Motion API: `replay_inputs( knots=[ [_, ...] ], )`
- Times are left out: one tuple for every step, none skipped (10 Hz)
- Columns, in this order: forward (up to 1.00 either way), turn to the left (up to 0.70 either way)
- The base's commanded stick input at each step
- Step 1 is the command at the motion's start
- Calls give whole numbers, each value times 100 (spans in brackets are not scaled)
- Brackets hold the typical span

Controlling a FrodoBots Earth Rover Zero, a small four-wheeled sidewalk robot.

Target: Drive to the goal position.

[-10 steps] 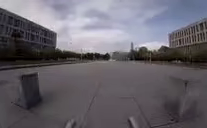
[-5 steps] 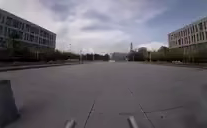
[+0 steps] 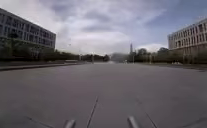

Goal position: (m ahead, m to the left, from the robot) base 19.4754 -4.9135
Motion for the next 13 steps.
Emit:
replay_inputs(
  knots=[
    [100,-6],
    [100,-27],
    [100,-27],
    [100,-27],
    [100,-27],
    [100,-27],
    [100,-27],
    [100,-27],
    [100,-27],
    [100,-27],
    [100,-27],
    [100,-23],
    [100,-7]
  ],
)
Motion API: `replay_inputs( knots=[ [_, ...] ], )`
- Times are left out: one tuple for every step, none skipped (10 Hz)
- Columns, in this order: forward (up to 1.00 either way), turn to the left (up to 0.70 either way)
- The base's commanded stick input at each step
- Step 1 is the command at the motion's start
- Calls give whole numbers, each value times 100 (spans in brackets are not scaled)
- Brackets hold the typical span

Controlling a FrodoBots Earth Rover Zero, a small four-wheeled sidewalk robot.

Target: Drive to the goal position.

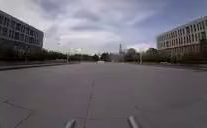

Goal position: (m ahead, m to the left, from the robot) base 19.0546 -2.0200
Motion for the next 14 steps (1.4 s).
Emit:
replay_inputs(
  knots=[
    [100,0],
    [100,0],
    [100,0],
    [100,0],
    [100,0],
    [100,0],
    [100,0],
    [100,0],
    [100,0],
    [100,0],
    [100,0],
    [100,0],
    [100,0],
    [100,0]
  ],
)
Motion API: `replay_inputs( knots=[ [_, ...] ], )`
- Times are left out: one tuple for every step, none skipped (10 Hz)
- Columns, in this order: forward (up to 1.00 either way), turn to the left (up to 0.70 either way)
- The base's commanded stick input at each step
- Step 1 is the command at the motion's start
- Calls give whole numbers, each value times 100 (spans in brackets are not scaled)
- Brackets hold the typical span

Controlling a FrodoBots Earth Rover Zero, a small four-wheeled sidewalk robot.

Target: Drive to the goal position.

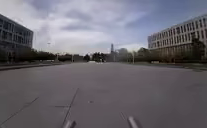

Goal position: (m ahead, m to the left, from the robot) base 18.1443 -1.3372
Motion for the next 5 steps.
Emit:
replay_inputs(
  knots=[
    [100,0],
    [100,0],
    [100,0],
    [100,0],
    [100,0]
  ],
)
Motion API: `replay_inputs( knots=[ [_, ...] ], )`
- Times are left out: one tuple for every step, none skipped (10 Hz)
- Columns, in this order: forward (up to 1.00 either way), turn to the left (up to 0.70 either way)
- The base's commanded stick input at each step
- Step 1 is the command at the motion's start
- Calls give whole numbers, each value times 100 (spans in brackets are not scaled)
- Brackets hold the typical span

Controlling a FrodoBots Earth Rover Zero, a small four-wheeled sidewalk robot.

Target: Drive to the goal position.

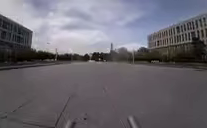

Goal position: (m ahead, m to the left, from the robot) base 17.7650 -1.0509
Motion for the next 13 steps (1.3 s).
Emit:
replay_inputs(
  knots=[
    [100,0],
    [100,0],
    [100,0],
    [100,0],
    [100,0],
    [100,0],
    [100,0],
    [100,0],
    [100,0],
    [100,0],
    [100,0],
    [100,0],
    [100,0]
  ],
)
